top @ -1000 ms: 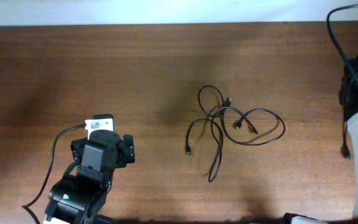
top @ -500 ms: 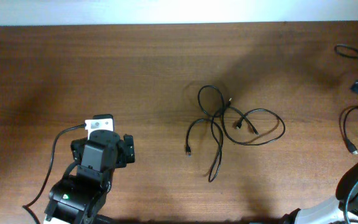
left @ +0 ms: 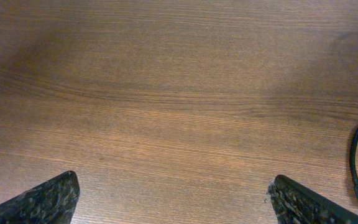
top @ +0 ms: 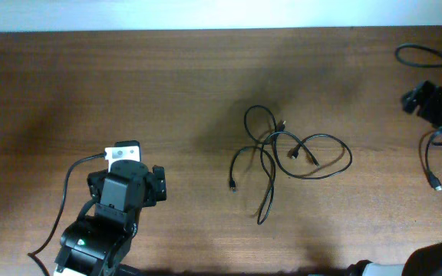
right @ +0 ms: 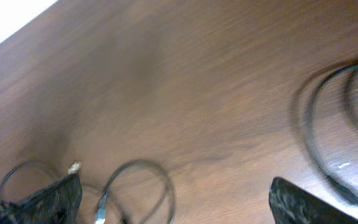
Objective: Untangle cables
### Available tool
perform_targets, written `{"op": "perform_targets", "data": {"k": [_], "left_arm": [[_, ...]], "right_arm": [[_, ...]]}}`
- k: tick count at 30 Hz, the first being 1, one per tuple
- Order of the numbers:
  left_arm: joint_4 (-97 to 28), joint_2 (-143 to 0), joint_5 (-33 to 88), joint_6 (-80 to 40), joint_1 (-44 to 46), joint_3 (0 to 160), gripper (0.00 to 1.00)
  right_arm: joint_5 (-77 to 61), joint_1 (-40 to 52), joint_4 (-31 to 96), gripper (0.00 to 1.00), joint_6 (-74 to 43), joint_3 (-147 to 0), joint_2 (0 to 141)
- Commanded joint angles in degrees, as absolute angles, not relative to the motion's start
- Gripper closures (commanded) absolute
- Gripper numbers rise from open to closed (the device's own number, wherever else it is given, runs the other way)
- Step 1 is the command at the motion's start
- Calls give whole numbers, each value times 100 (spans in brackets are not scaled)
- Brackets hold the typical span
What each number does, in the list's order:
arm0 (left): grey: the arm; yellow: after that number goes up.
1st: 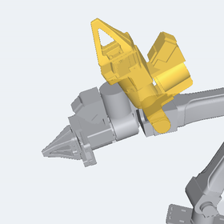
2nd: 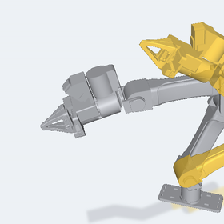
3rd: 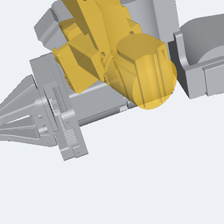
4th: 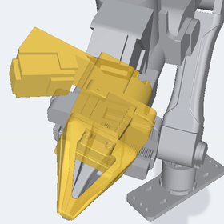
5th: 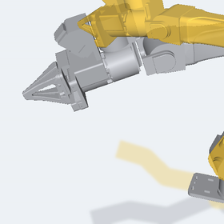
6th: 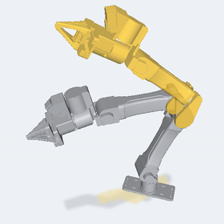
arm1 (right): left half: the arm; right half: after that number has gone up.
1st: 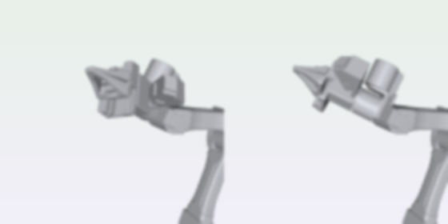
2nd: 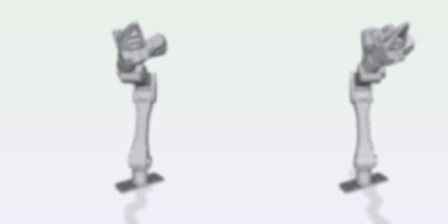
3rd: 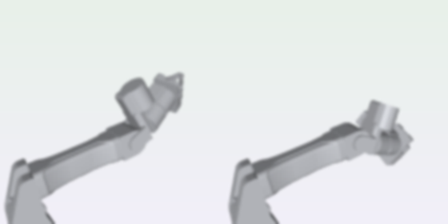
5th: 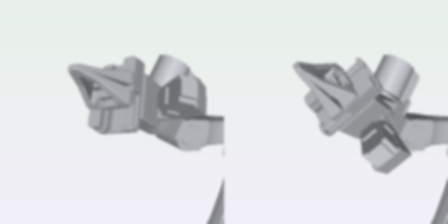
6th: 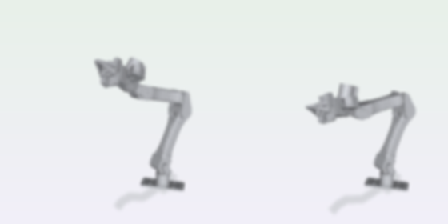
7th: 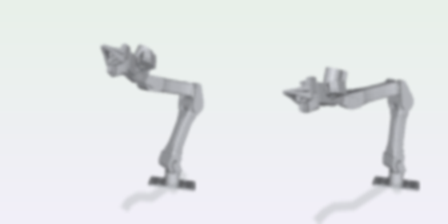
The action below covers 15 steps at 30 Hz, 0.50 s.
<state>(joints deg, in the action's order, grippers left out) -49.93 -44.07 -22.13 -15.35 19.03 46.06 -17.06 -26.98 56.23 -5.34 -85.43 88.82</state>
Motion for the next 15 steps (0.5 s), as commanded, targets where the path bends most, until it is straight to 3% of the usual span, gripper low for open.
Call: {"op": "perform_targets", "data": {"k": [1,8,10,13,15], "left_arm": [[-4982,-4375,-2274,-1446,1868,4624,1],[-4982,-4375,-2276,-1446,1868,4624,1],[-4982,-4375,-2276,-1446,1868,4624,1],[-4982,-4375,-2276,-1446,1868,4624,1],[-4982,-4375,-2276,-1446,1868,4624,1]], "right_arm": [[-2102,-2167,6257,5,-471,-8541,8941],[-1719,-961,6943,1,-561,-8307,8967],[-1260,-899,7067,1,-1175,-7981,8973],[-1404,-904,6635,1,-2178,-7006,8973],[-1994,-902,6077,0,-2198,-6396,8973]]}}
